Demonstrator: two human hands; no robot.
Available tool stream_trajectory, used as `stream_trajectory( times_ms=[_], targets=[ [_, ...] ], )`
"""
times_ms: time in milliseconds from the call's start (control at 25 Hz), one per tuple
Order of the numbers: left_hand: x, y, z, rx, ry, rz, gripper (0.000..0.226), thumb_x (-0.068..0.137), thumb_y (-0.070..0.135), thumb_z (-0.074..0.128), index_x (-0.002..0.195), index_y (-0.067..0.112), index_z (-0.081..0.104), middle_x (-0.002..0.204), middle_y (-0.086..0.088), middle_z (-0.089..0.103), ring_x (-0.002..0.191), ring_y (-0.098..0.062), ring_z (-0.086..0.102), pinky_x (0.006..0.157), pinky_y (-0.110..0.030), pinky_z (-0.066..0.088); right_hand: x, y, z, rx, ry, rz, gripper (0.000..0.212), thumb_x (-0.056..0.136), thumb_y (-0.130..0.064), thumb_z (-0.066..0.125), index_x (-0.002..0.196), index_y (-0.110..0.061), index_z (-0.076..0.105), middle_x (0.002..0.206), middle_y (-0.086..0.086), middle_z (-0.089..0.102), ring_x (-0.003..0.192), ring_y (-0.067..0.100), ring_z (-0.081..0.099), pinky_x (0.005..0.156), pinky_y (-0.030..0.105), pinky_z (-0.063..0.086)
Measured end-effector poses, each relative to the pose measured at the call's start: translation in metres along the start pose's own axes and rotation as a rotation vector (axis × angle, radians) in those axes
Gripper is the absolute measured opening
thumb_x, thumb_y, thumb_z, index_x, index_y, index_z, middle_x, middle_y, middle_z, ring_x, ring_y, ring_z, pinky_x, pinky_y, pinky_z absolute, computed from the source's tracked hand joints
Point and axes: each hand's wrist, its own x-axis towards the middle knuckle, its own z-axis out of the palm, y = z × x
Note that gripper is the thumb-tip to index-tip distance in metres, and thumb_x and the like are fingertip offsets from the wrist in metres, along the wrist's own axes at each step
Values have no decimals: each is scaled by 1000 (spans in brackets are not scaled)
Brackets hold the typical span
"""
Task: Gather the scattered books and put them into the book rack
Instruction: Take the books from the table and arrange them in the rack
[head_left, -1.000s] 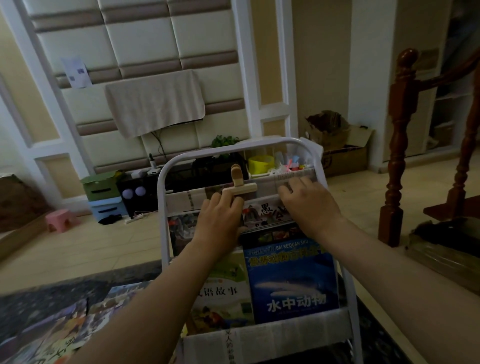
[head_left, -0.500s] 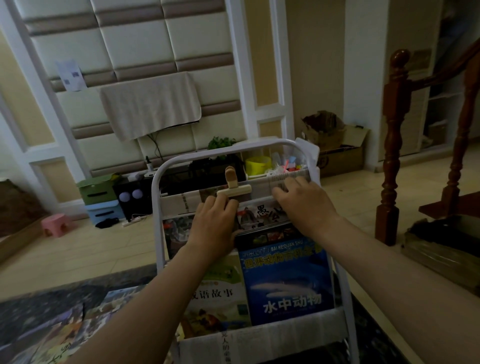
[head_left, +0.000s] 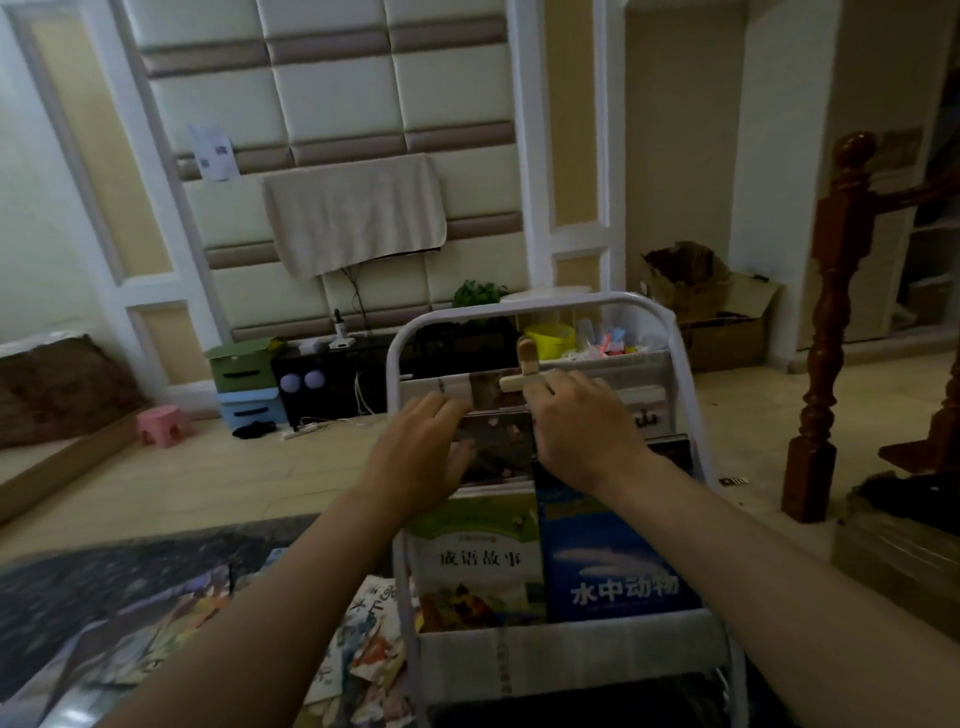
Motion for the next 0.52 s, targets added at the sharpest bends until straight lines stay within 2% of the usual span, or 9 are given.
stream_trajectory(
  times_ms=[120, 280, 360, 520],
  targets=[
    [-33, -24, -28, 1, 43, -8, 30, 87, 18, 66, 115, 10, 61, 105, -7, 61, 86, -21, 54, 73, -34, 50, 8, -53, -3, 88, 2, -60, 22, 86, -11, 55, 107, -9, 62, 102, 13, 64, 94, 33, 60, 77, 40, 47],
    [-90, -65, -58, 10, 69, -100, 35, 87, 19, 69, 119, 9, 60, 108, -8, 62, 92, -22, 58, 76, -32, 50, 15, -122, 6, 174, -29, -135, 24, 93, -16, 53, 114, -7, 62, 102, 13, 64, 93, 33, 61, 76, 40, 49],
    [-124, -87, -64, -3, 52, -180, 36, 88, 19, 67, 121, 10, 59, 112, -8, 60, 98, -23, 57, 80, -32, 49, 15, -154, 16, 218, -95, -136, 24, 95, -14, 48, 116, -10, 59, 110, 11, 62, 100, 32, 59, 80, 41, 51],
    [-199, -117, -53, -64, -68, -364, 35, 89, 17, 63, 122, 6, 58, 112, -11, 59, 100, -31, 57, 82, -42, 50, 3, -216, 47, 320, -275, -160, 21, 97, -14, 44, 116, -10, 52, 112, 12, 56, 100, 32, 54, 71, 37, 44]
  ],
)
